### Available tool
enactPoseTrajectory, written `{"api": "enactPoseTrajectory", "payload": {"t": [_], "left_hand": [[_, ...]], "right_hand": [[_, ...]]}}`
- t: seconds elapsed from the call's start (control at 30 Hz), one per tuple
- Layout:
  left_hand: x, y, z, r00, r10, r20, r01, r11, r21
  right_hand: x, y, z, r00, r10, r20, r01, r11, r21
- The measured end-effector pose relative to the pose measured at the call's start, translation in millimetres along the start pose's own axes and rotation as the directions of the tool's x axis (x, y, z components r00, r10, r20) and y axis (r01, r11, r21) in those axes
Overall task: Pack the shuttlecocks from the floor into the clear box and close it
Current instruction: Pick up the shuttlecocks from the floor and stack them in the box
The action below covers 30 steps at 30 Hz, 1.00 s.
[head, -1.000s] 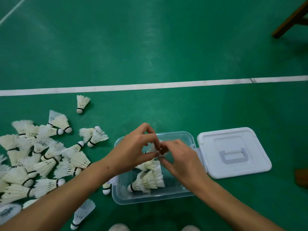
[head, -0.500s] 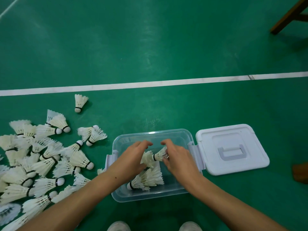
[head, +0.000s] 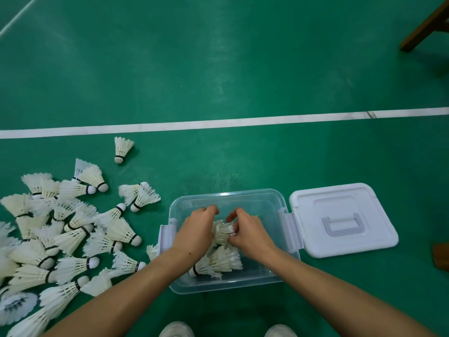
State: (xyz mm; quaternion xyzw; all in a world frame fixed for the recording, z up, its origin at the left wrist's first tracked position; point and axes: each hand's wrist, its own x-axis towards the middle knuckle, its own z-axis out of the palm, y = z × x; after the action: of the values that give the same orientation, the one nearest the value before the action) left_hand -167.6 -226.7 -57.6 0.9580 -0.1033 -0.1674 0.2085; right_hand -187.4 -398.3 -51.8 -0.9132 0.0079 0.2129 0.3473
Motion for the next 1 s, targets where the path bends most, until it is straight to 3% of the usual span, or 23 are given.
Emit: {"api": "enactPoseTrajectory", "payload": {"t": [0.3,0.43,0.63,0.73,0.83,1.0], "left_hand": [[-21.9,22.5,-30.5,0.996,0.066,-0.055,-0.066,0.998,-0.010],[-42.6,23.8,-74.9,0.971,0.081,-0.226,-0.134,0.964,-0.231],[-60.2,-6.5,-139.6,0.923,0.003,-0.384,-0.177,0.891,-0.417],[-61.9,-40.5,-156.1,0.889,-0.099,-0.447,-0.128,0.883,-0.451],[-64.8,-84.5,-159.4,0.883,-0.202,-0.424,-0.027,0.880,-0.475],[-65.9,-159.1,-148.9,0.870,-0.343,-0.354,0.190,0.896,-0.401]], "right_hand": [[-9.4,0.9,-10.5,1.000,-0.019,-0.009,0.018,1.000,-0.023],[-26.6,-6.9,-36.7,0.989,-0.098,-0.110,0.087,0.991,-0.102],[-26.0,-68.5,-76.5,0.954,-0.250,-0.165,0.257,0.966,0.027],[-5.3,-113.7,-83.2,0.921,-0.367,-0.134,0.375,0.926,0.037],[21.7,-147.6,-73.9,0.891,-0.450,-0.067,0.450,0.893,-0.008],[67.5,-177.6,-32.5,0.890,-0.454,0.036,0.455,0.889,-0.050]]}}
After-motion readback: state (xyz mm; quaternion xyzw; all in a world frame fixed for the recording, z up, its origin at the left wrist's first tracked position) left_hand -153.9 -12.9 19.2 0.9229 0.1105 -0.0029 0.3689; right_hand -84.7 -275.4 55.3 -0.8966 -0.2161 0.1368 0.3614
